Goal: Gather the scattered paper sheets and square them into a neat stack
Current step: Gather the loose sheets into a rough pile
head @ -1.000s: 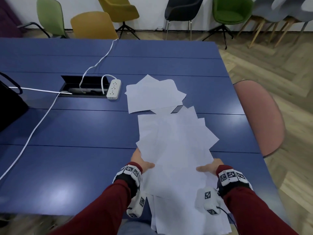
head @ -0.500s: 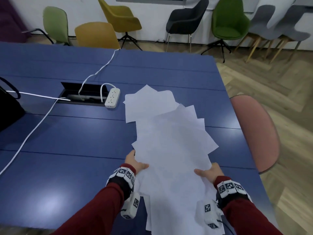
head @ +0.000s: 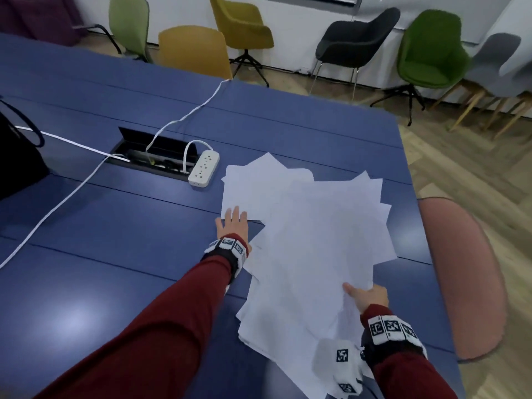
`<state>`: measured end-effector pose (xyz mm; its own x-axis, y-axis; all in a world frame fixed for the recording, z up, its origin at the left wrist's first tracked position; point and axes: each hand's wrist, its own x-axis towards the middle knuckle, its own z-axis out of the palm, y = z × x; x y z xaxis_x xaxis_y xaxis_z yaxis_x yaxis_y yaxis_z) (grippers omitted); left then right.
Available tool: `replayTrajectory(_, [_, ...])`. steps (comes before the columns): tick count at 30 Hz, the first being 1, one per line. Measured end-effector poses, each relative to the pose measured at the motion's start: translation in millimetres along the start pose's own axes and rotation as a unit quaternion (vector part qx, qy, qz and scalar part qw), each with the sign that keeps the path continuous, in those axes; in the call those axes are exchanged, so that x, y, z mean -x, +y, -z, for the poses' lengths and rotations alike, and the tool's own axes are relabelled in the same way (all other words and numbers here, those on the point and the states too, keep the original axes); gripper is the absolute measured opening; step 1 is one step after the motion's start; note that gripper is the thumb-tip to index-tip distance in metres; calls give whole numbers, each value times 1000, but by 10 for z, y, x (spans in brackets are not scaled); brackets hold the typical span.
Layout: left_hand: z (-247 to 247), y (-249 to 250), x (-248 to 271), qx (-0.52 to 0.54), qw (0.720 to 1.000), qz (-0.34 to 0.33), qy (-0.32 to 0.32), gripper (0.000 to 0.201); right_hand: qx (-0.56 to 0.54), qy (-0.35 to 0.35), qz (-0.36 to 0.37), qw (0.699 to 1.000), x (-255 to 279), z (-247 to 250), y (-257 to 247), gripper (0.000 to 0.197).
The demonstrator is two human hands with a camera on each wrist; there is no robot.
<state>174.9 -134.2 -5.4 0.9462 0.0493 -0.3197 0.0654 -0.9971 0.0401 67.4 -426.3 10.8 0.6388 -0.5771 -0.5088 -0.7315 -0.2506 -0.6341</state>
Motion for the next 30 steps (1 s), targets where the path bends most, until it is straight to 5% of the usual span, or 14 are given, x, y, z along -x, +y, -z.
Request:
replayTrajectory(5, [143,166,-296,-61,984,-157,-63,99,19,23,-27,999,14,-30,24,49])
replayTrajectory(11, [32,301,-112,-72,983,-159,-48,110,6,58,-31,998,181,-103,224,34])
replayTrajectory(18, [-283,324,479,-70,977,-202,-29,85,70,62,-76,993,212,105,478,37])
replayTrajectory(21, [-241,85,461,48,993,-105,9,70,90,52,-82,991,264,159,607,37])
replayTrajectory(23, [-199,-208,348,55,998,-23,18,80,88,49,-79,992,295,172,637,39])
replayTrajectory(26, [-177,-544,223,-7,999,2,-37,92,66,64,-72,993,345,176,657,42])
replayTrajectory(30, [-248,-522,498,122,991,20,45,68,-15,45,-46,998,466,145,596,39])
